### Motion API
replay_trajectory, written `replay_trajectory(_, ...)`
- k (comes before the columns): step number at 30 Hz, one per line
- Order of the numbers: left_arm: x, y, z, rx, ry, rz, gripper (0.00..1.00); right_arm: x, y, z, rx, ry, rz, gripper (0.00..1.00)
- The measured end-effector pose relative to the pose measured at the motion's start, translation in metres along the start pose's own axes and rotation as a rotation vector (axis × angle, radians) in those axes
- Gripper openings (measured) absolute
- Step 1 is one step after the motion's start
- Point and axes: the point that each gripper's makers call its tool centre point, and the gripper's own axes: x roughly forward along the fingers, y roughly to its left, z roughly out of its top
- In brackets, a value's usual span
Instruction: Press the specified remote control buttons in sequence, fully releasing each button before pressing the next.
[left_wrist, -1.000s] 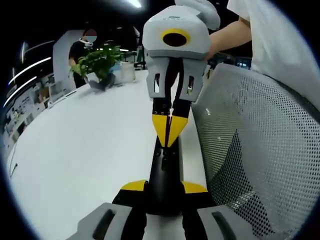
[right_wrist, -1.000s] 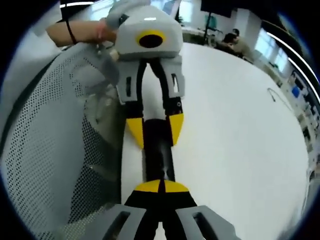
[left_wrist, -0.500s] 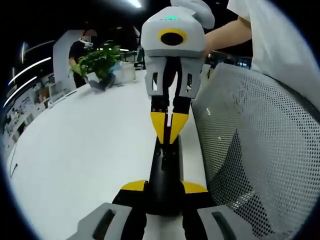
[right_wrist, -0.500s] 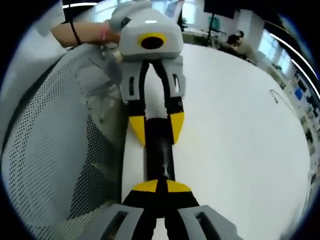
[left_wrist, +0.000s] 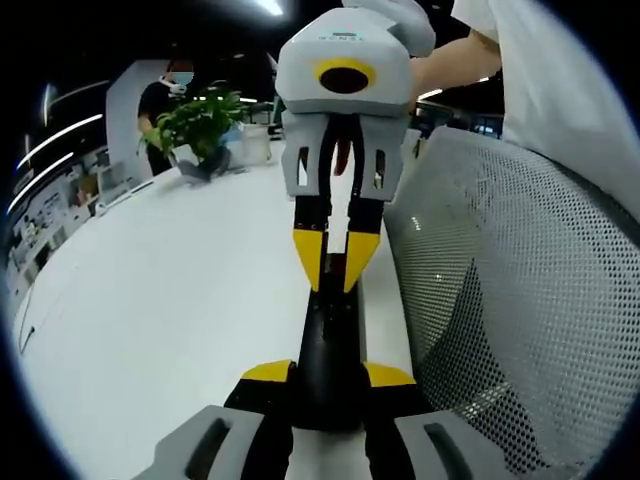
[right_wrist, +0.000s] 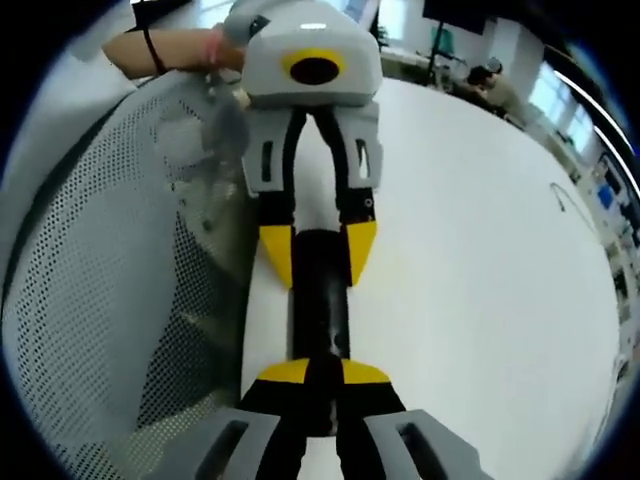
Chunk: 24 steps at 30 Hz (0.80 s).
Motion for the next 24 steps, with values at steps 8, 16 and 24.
replay_trajectory(8, 0.000, 0.000, 0.000, 0.004, 0.000, -0.002, 0.25, -0.002, 0.000, -0.001, 0.018, -0.008, 0.008, 0.06)
replay_trajectory(16, 0.000, 0.000, 0.000, 0.001, -0.003, -0.002, 0.25, -0.006, 0.001, -0.010, 0.054, 0.001, -0.001, 0.05)
replay_trajectory(24, 0.000, -0.001, 0.001, 0.002, -0.001, -0.002, 0.25, -0.004, 0.003, -0.008, 0.002, 0.057, -0.040, 0.05)
